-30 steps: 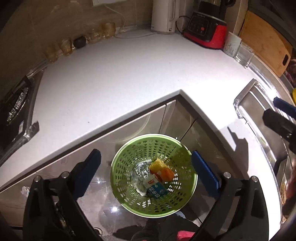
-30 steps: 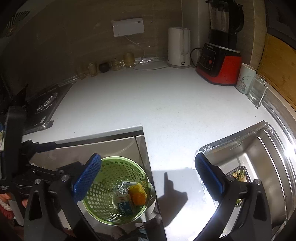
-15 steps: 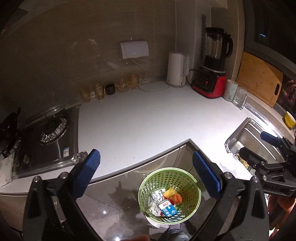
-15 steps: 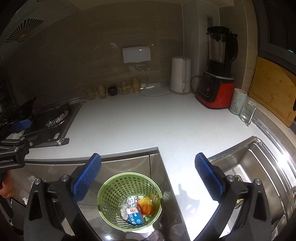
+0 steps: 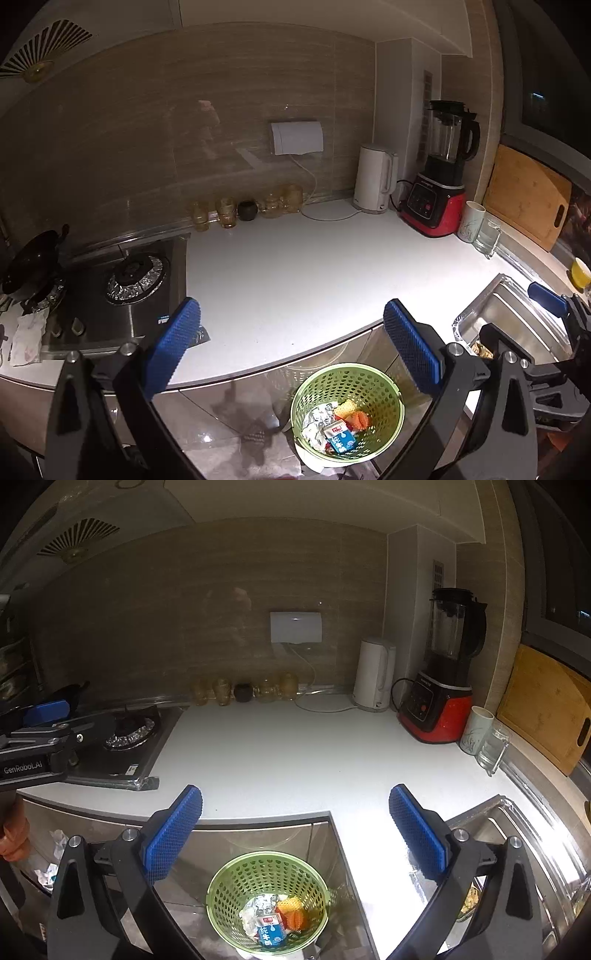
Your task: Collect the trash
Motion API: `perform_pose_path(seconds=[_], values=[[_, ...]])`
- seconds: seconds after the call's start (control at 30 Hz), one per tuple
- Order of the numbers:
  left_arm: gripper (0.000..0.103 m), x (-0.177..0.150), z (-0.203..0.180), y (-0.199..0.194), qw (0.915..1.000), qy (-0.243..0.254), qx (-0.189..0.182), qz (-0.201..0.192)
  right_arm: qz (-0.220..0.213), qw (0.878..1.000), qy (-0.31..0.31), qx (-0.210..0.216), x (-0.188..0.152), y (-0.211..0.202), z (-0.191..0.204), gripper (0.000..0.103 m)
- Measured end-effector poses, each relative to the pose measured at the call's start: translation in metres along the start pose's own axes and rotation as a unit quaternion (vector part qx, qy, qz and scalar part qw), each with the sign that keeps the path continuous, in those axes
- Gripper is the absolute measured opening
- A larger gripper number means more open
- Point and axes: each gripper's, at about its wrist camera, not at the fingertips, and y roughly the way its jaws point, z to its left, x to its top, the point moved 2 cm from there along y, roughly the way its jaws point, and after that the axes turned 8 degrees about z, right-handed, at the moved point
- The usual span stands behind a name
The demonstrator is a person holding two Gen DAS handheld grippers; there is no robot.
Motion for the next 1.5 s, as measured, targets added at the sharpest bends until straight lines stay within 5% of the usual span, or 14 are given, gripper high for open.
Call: perform_pose_path(seconds=[0.27,0.67,1.5], values=[[0.095,0.024,0.002,-0.003,0.9979,-0.034,0.052,-0.015,-0.019,0.998,-0.039,0.033,0.036,0.02,-0.003,0.1],[0.095,0.076,-0.016,0.008,0.9841,-0.113,0.131,-0.04,-0.038,0.988,-0.106,0.107,0.113,0.073,-0.03,0.101],[0.095,0.105,-0.061,0.03,0.9769,-0.135,0.162,-0.035,-0.052,0.977,-0.124,0.167,0.142,0.096,-0.075,0.101]])
